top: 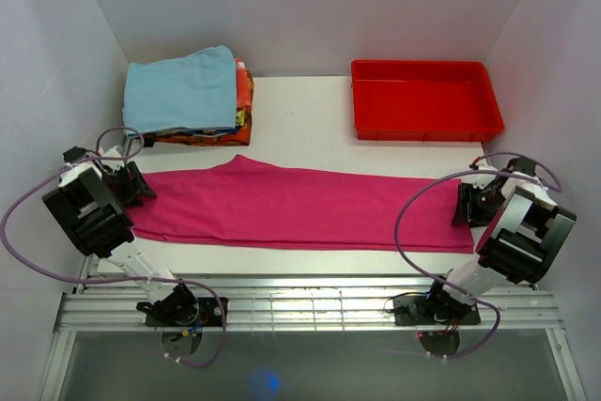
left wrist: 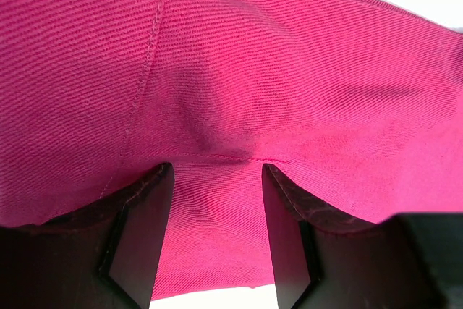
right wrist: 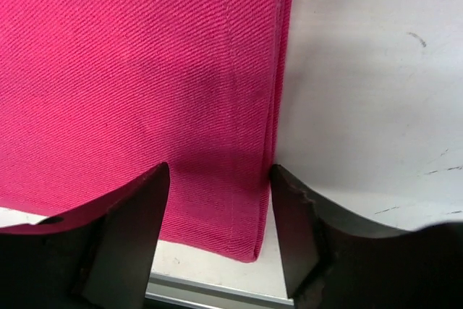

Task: Fold and stack the trousers
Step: Fold the trousers

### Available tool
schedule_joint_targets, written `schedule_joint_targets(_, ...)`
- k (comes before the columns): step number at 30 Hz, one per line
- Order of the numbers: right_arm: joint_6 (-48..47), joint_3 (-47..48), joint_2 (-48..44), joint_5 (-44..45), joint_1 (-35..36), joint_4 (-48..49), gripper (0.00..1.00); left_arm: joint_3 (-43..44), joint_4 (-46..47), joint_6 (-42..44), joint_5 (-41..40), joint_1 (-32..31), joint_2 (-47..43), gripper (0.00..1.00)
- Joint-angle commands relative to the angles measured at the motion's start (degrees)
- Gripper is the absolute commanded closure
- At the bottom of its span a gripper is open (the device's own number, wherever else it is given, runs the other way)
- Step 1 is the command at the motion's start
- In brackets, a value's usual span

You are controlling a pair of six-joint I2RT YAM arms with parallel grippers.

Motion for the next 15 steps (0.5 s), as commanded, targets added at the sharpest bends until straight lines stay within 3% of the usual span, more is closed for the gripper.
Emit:
schedule_joint_targets(1,-0.54,-3.66,5.09,-0.23,0.94,2.25,0.44,-1.21,0.93,1.05,-2.11,0.33,-0.9,0.36)
schedule_joint_targets(4,-1.42,-1.21,6.85,-5.05,1.03,-0.73,0.67,-1.12,0.85,0.97,-1.93,0.33,-0.64,0.37)
schedule_joint_targets(5,-1.77,-0.15,7.38,-5.95,1.03,-1.96,0.83,-1.12,0.85,0.88,-1.76,0.33,-0.46,0.37)
schedule_joint_targets(6,-1.86,2.29,8.08,-7.09,1.03,-3.97,0.91,-1.03,0.67,0.79,-1.41,0.33,-0.55,0.37)
schedule_joint_targets(12,-2.92,10.04,3.44,-10.0,0.59,-8.29,0.92,-1.82,-1.52,3.68,7.45,0.24,-3.44,0.35)
schedule_joint_targets(15,-4.32,15.66,2.02,-9.3,-0.9,-11.28,0.92,-1.91,-3.8,6.84,12.99,-0.2,-7.12,0.27)
